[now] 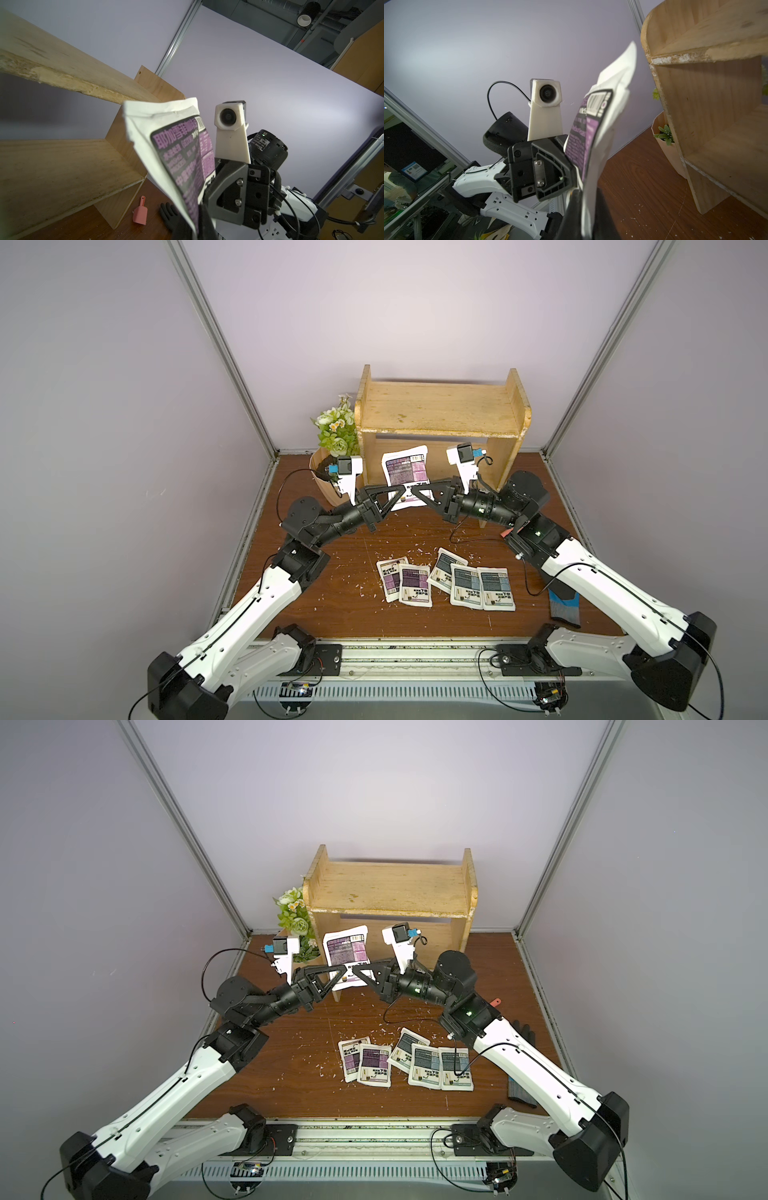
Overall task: Place the bagged coffee beans on the shelf by color
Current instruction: Pick up the bagged coffee beans at the center of the board, then place the bagged coffee beans on the shelf.
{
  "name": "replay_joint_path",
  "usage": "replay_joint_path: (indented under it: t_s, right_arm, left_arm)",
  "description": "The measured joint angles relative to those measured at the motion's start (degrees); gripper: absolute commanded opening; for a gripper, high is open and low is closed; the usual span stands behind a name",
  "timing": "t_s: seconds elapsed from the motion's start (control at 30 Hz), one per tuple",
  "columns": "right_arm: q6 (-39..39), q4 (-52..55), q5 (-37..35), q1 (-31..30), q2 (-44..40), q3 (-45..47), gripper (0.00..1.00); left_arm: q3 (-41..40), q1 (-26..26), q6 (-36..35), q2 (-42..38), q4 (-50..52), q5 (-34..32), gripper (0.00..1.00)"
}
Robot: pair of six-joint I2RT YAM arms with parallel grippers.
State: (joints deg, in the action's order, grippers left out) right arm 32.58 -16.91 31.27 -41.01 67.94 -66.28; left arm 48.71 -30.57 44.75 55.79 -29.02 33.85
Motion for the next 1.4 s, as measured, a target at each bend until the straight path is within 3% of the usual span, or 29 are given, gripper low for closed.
replay_joint_path:
  t_s: [0.03, 0.17, 0.23, 0.5, 0.73, 0.9, 1.1, 1.4]
  right_arm:
    - [0.0, 0.2, -0.4, 0.0, 0.0, 0.0, 0.05]
    - [-0.4, 2.3, -1.5, 0.1, 0.1, -0.8, 0.03]
    - [-0.7, 4.6, -2.0, 0.4, 0.4, -3.1, 0.03]
    - [-5.6, 16.8, -5.0, 2.7, 4.4, -18.3, 0.03]
    - [-10.3, 32.2, -13.6, 7.2, 13.2, -43.8, 0.05]
    - [-9.5, 43.1, -16.2, 14.8, 21.6, -61.9, 0.05]
    - [-3.8, 50.0, -9.6, 24.0, 28.5, -66.5, 0.04]
    - [-0.2, 57.5, -2.5, 27.9, 36.5, -71.2, 0.03]
  left_arm:
    - [-0.3, -0.2, 0.0, -0.2, 0.0, -0.9, 0.11]
    - [-1.5, -0.5, -0.9, -0.4, 0.1, -7.3, 0.47]
    - [-1.7, -0.3, -0.7, -0.1, -0.2, -10.1, 0.53]
    - [-1.2, -0.2, -1.0, 1.9, -2.6, -14.3, 0.53]
    - [-0.9, -0.2, -3.0, 3.5, 1.0, -18.1, 0.51]
    - [0.4, -0.2, -5.1, 5.4, 5.6, -21.0, 0.51]
    - [0.6, -0.2, -7.9, 5.4, 8.8, -22.4, 0.51]
    - [0.7, -0.2, -10.2, 4.9, 11.0, -22.6, 0.52]
